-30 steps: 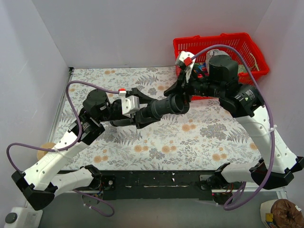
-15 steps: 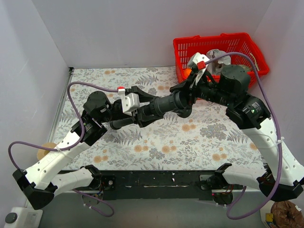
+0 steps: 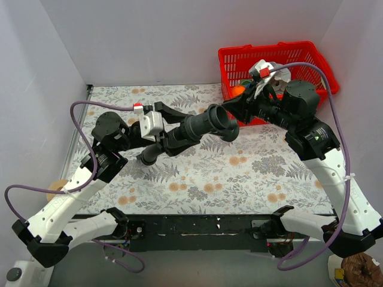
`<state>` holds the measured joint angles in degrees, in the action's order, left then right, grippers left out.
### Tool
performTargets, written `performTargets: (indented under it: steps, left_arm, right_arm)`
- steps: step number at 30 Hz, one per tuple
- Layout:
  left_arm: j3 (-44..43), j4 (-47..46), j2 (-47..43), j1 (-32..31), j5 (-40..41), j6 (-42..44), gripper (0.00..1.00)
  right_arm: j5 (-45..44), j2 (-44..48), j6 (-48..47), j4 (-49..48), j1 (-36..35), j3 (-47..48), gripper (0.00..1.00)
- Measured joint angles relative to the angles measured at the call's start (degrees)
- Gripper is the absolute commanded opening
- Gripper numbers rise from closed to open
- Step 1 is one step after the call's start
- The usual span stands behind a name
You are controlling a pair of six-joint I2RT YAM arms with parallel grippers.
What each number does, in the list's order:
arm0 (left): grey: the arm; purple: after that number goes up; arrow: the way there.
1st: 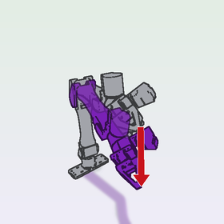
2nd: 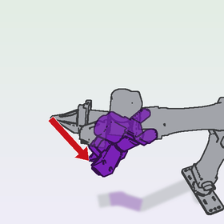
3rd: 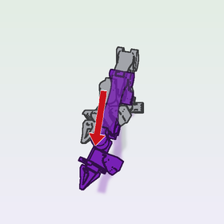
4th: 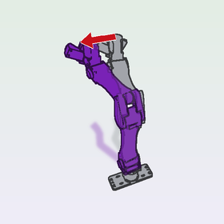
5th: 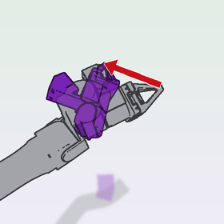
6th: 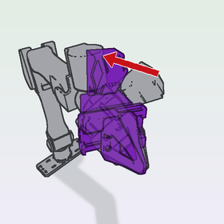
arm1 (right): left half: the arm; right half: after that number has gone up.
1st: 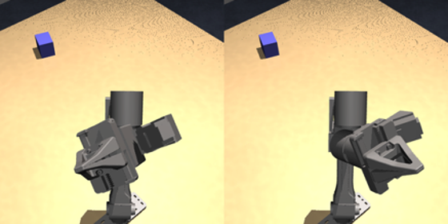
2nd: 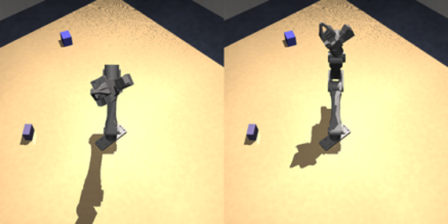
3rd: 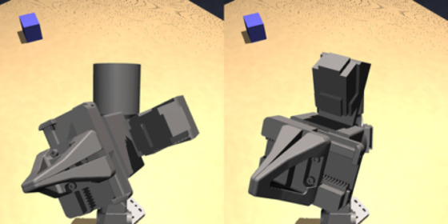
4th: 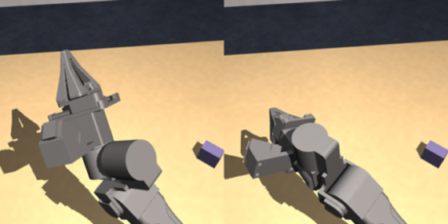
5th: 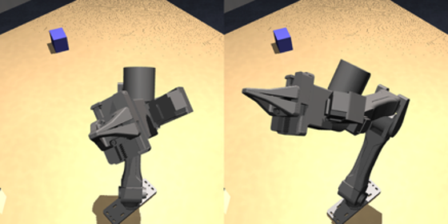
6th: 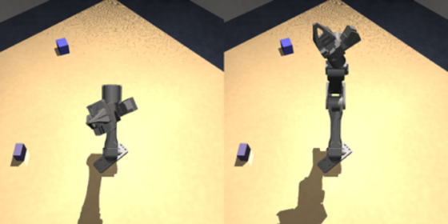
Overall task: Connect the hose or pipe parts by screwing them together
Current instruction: Install the adaptor on the pipeline.
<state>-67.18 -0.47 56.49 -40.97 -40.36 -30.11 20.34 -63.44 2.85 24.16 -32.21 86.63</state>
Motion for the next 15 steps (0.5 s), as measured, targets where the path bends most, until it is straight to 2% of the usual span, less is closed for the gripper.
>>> performTargets:
  steps: [6, 15]
  left_arm:
    - [-0.33, -0.90, -1.33, -0.02, -1.11, 0.04, 0.00]
    - [-0.33, -1.55, -0.85, -0.02, 1.90, 1.05, 0.00]
  right_arm:
    - [3.72, -1.22, 0.72, 0.04, 1.68, -0.02, 0.01]
    - [14.64, -0.39, 2.58, -0.35, 1.81, -0.02, 0.01]
